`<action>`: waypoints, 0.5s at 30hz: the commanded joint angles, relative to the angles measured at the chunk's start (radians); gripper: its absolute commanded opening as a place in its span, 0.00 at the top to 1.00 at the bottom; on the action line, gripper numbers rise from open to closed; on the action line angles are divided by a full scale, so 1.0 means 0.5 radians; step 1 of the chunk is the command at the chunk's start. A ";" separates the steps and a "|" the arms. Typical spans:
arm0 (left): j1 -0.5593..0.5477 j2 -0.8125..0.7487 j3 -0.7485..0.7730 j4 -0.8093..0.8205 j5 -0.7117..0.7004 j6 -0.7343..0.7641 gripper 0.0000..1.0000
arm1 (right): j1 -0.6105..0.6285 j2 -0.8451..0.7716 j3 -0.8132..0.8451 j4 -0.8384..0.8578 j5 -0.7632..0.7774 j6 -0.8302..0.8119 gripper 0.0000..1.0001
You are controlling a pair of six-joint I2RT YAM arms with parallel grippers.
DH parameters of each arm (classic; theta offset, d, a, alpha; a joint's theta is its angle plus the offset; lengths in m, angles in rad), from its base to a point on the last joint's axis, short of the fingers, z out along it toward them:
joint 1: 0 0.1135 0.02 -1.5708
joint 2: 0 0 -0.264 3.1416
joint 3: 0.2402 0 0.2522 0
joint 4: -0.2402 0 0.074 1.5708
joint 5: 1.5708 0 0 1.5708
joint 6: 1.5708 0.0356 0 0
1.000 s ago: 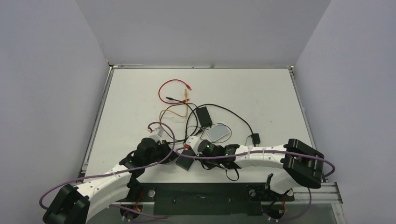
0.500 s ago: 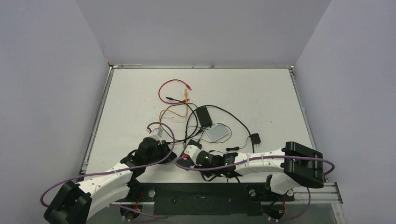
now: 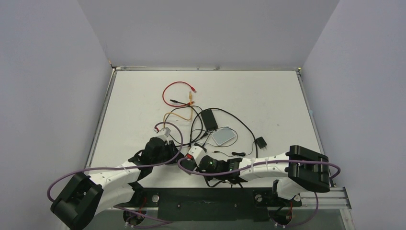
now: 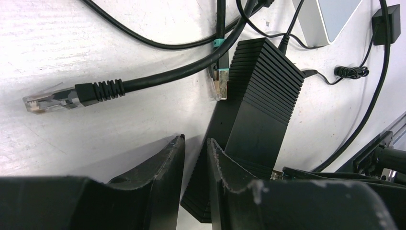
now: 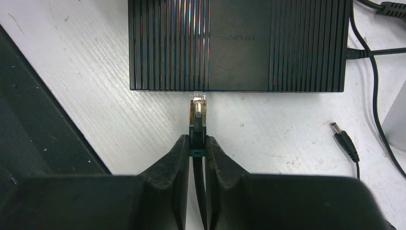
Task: Insert the plug into the switch port
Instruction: Adjust the switch port at the center of the board.
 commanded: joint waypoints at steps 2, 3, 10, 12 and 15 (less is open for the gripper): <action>-0.001 0.056 0.065 0.102 0.075 0.048 0.76 | 0.038 0.060 0.015 0.141 0.069 0.058 1.00; -0.001 0.057 0.065 0.102 0.077 0.049 0.76 | 0.042 0.066 0.019 0.139 0.068 0.058 1.00; 0.000 0.038 0.061 0.086 0.077 0.052 0.76 | 0.076 0.098 0.046 0.124 0.079 0.067 1.00; -0.001 0.037 0.061 0.082 0.074 0.050 0.76 | 0.084 0.100 0.050 0.127 0.084 0.076 1.00; 0.000 0.041 0.064 0.080 0.069 0.055 0.76 | 0.098 0.103 0.052 0.118 0.093 0.087 1.00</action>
